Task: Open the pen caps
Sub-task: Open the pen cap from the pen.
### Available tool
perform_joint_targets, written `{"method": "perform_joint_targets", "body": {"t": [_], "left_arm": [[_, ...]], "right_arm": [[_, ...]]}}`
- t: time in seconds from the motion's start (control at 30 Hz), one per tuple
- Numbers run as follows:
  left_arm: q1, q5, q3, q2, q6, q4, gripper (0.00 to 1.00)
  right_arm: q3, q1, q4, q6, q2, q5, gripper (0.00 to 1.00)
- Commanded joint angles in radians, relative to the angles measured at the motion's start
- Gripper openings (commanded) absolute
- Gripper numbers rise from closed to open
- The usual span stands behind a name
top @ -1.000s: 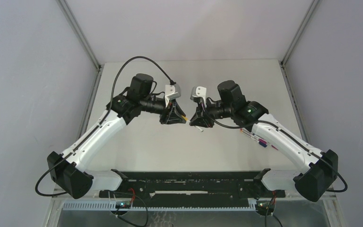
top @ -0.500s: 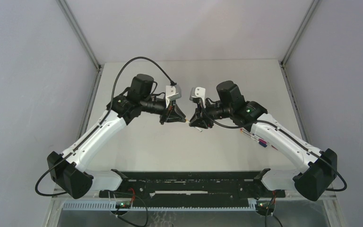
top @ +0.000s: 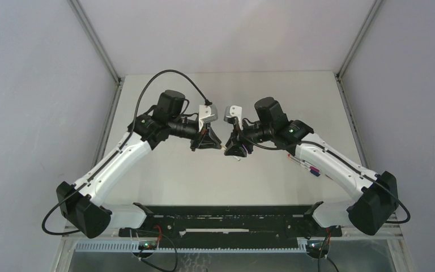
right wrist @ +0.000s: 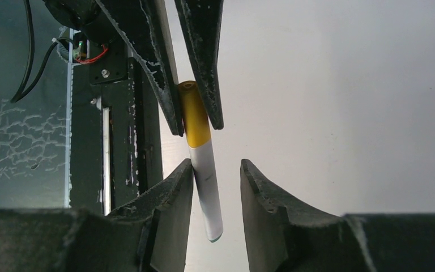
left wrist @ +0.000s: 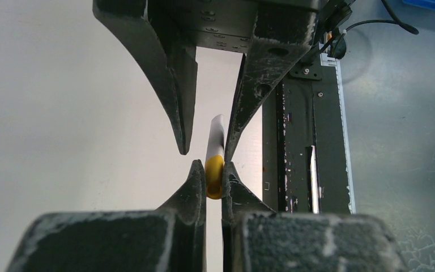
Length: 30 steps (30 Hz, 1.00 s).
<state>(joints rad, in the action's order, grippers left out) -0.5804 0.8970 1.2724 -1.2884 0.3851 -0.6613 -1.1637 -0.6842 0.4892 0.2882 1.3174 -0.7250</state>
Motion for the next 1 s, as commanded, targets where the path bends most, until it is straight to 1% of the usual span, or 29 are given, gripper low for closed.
{"method": "perform_joint_targets", "body": {"t": [0.0, 0.13, 0.17, 0.2, 0.23, 0.27, 0.3, 0.47, 0.53, 0.67, 0.77, 0.87, 0.97], "left_arm": [[-0.006, 0.029, 0.071, 0.031, 0.018, 0.002, 0.0], [-0.006, 0.026, 0.072, 0.038, 0.021, 0.001, 0.0], [-0.006, 0.023, 0.072, 0.042, 0.023, -0.001, 0.0], [-0.006, 0.02, 0.072, 0.043, 0.022, -0.001, 0.0], [-0.006, 0.016, 0.072, 0.045, 0.023, -0.001, 0.0], [-0.006, 0.008, 0.071, 0.046, 0.023, -0.001, 0.0], [-0.006, 0.002, 0.07, 0.048, 0.021, 0.0, 0.0], [0.006, -0.025, 0.063, 0.044, -0.023, 0.02, 0.0], [0.024, -0.011, 0.063, 0.039, -0.052, 0.032, 0.0], [0.086, 0.062, 0.063, 0.029, -0.115, 0.073, 0.0], [0.09, 0.062, 0.058, 0.028, -0.132, 0.087, 0.0], [0.09, 0.057, 0.038, 0.035, -0.136, 0.108, 0.0], [0.09, 0.065, 0.016, 0.056, -0.077, 0.099, 0.0]], "right_arm": [[0.007, -0.008, -0.049, -0.019, 0.006, -0.051, 0.36], [0.01, -0.008, -0.051, -0.023, 0.018, -0.077, 0.32], [0.01, -0.008, -0.049, -0.021, 0.021, -0.085, 0.27], [0.011, -0.008, -0.046, -0.018, 0.023, -0.089, 0.2], [0.01, -0.008, -0.045, -0.016, 0.023, -0.089, 0.13], [0.01, -0.008, -0.044, -0.012, 0.025, -0.084, 0.03], [0.01, -0.008, -0.043, -0.008, 0.025, -0.072, 0.0], [0.037, -0.006, -0.077, 0.006, 0.008, 0.028, 0.0], [0.052, -0.006, -0.103, 0.006, 0.001, 0.08, 0.0], [0.082, -0.006, -0.162, 0.0, -0.003, 0.18, 0.0], [0.087, -0.007, -0.179, -0.004, 0.012, 0.231, 0.0], [0.087, -0.008, -0.184, -0.009, 0.032, 0.246, 0.0], [0.075, -0.006, -0.161, -0.009, 0.054, 0.203, 0.0]]}}
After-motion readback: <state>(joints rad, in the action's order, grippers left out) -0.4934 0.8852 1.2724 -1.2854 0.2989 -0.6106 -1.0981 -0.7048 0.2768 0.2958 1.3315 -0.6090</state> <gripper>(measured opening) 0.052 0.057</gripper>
